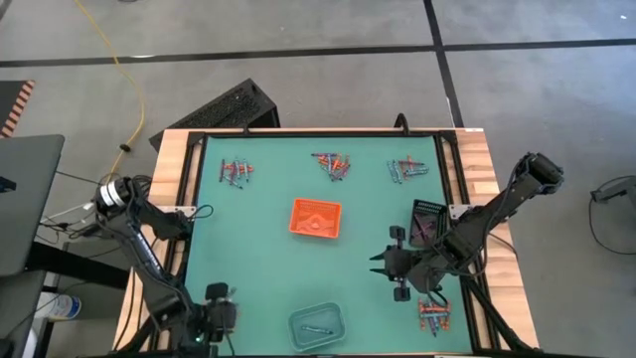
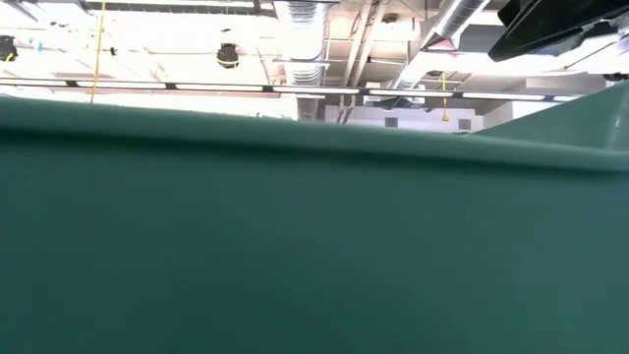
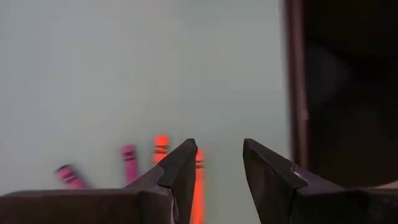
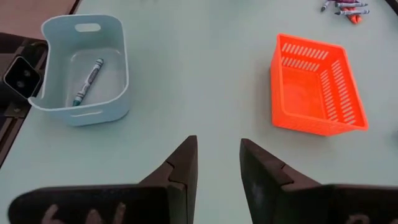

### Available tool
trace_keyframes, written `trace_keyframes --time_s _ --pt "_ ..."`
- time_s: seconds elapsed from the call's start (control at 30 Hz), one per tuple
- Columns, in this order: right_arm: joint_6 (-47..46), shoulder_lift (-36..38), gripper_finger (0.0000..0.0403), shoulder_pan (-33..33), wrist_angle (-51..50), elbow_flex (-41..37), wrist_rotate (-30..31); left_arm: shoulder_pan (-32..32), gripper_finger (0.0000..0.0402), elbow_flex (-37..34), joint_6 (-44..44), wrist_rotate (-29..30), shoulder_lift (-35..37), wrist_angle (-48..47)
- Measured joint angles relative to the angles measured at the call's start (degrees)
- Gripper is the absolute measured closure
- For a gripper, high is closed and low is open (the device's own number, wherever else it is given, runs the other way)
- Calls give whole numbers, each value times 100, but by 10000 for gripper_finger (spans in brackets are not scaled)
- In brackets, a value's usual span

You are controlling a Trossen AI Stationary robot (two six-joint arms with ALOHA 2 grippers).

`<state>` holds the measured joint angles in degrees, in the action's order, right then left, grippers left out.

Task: Sort crayons
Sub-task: Put the orange crayon into the orange bin

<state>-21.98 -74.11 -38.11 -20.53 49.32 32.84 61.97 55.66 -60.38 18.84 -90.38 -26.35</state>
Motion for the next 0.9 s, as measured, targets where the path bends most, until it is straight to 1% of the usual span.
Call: trace_keyframes --time_s 0.13,0.33,0.6,0.7,0.8,0.9 --pt "-4 -15 289 0 2 -2 0 150 278 0 -66 -102 -284 120" --pt "-4 -15 289 -2 9 -2 0 217 278 0 -232 -511 -821 143" --pt "-5 -15 289 -1 8 -2 0 212 278 6 -288 -479 -985 72" --pt "-6 -15 289 -2 9 -2 0 211 278 133 -197 -498 -988 4" --pt "-6 -15 289 -1 8 -2 0 209 278 430 -54 -320 -991 -289" --pt "-9 -15 289 -2 9 -2 0 206 278 626 -42 -173 -991 -820"
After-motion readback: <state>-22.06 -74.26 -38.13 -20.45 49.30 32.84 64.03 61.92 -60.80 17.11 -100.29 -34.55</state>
